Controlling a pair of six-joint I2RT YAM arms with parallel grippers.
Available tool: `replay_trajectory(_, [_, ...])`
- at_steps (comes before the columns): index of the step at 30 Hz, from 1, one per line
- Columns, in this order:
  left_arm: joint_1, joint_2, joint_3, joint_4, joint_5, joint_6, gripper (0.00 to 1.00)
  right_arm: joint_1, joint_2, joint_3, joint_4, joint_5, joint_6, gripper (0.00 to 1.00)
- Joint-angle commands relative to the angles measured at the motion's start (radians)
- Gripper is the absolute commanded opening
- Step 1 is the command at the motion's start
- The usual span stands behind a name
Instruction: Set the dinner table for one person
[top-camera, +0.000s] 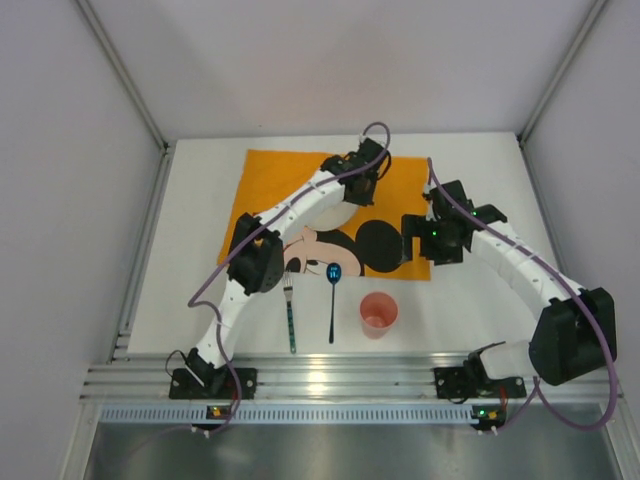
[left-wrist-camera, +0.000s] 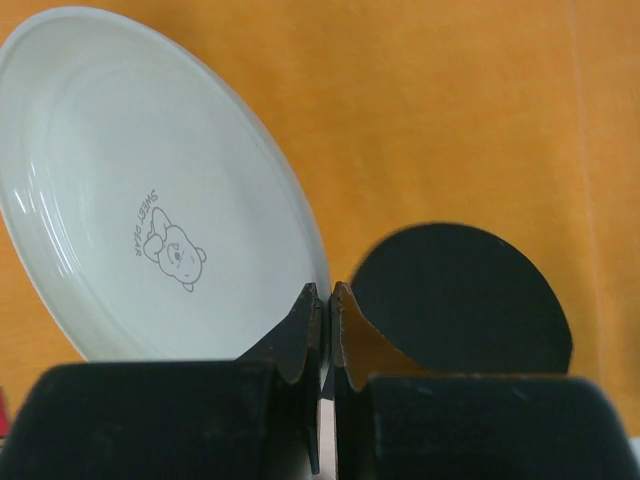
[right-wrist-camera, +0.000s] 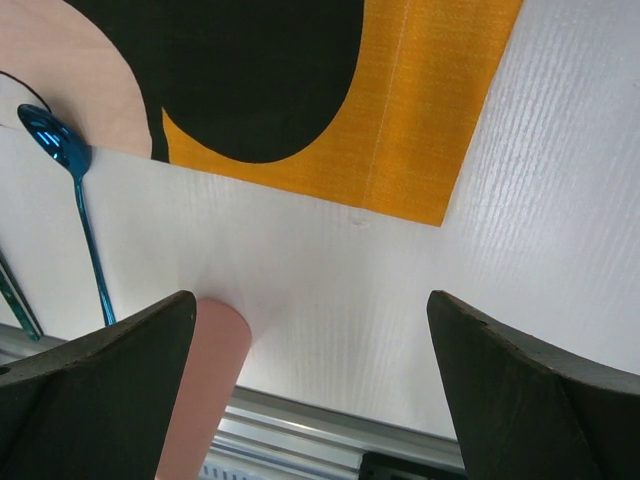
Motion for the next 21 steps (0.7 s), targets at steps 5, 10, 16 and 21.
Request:
replay_trajectory(5, [-0.048,0.058,0.008,-0.043,0.012,-0.038,0.0,0.005,-0.027,0.0,-0.014,0.03,-0.005,1.0])
replay_trajectory(10, [-0.047,0.061,-0.026,-0.049,-0.047,-0.033,0.0,0.004,-0.025,-0.002,-0.014,0.025,-0.007,1.0])
replay_trajectory(16, [-0.047,0.049,-0.052,-0.066,-0.084,-0.029,0.19,0.005,-0.028,0.001,-0.016,0.026,-0.008,1.0])
replay_trajectory(21, [-0.047,0.041,-0.061,-0.066,-0.04,-0.026,0.72,0.005,-0.036,0.015,-0.031,0.033,-0.007,1.0])
